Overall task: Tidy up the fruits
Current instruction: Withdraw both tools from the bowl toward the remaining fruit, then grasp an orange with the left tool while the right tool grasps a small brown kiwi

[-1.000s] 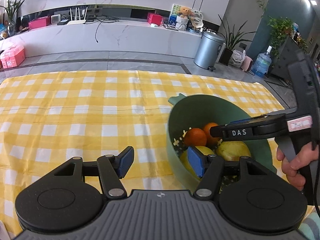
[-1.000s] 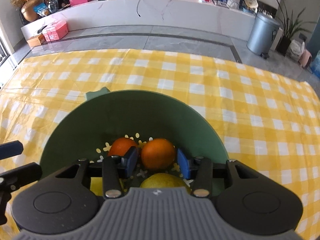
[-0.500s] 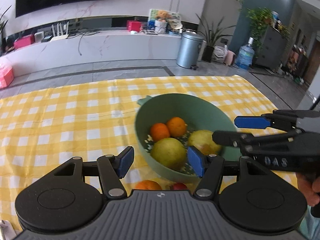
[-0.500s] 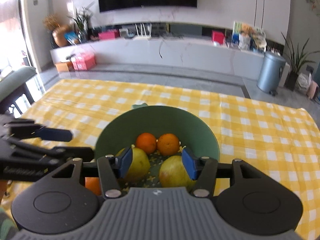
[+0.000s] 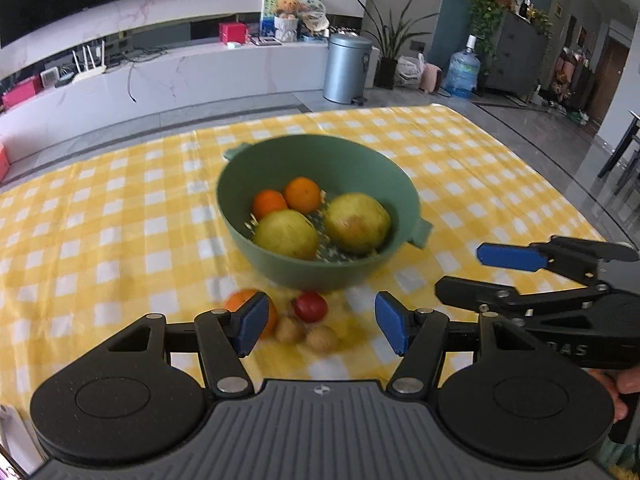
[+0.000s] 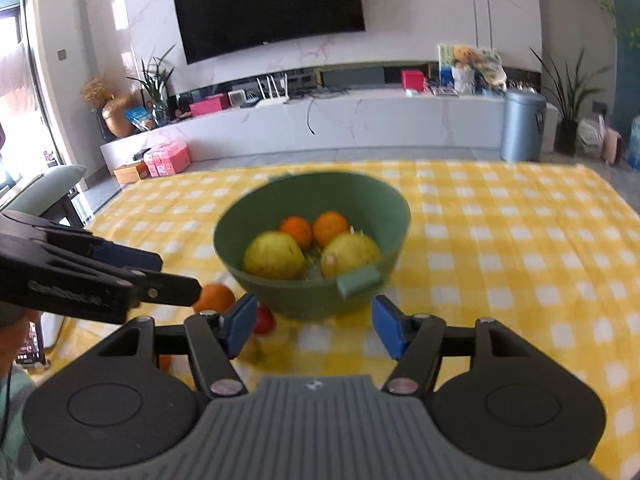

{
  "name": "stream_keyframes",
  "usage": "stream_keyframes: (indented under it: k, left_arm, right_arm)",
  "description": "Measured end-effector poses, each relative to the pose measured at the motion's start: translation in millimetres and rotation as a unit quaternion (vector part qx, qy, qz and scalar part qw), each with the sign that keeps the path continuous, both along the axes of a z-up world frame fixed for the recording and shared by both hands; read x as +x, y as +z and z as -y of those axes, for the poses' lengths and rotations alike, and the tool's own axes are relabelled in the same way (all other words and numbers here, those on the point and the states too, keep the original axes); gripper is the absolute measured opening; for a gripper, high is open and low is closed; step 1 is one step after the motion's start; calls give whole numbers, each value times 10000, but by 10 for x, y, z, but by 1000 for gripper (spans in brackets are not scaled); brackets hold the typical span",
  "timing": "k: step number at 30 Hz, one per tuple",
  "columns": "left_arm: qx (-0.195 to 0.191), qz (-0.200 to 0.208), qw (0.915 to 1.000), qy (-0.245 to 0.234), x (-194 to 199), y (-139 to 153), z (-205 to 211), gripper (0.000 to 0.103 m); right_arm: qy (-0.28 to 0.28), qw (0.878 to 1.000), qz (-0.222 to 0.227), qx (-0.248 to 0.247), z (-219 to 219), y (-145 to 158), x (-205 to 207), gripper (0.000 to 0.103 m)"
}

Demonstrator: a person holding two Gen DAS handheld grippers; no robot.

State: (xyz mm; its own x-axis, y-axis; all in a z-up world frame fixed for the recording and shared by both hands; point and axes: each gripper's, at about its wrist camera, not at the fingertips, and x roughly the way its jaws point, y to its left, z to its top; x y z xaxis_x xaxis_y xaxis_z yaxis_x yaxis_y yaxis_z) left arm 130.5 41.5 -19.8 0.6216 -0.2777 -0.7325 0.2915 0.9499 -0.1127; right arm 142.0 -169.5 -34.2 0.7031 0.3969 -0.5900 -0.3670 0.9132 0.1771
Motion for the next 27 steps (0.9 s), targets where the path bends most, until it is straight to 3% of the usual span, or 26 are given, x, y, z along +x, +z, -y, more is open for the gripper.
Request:
stream_keyframes:
  k: [8, 12, 18, 22, 27]
  left_arm:
    - [-93, -48, 9999, -36, -91, -95, 20, 67]
    - [-116, -217, 9997, -6, -69, -201, -18, 62]
    - [34, -338, 9985, 439, -17, -369, -150, 60]
    - [-99, -265, 9970, 715, 55, -385, -266, 60]
    - [-26, -222, 9959, 871, 189, -460, -277, 60]
  right_arm:
    - [-6, 9993, -289, 231, 70, -161, -16, 59]
    - [20, 9993, -336, 168, 34, -256, 8, 50]
    - [101, 9984, -508, 233, -23, -336, 126, 42]
    - [203, 9974, -643, 265, -109, -409, 208, 37]
    - [250, 9962, -764, 340, -204, -484, 298, 36]
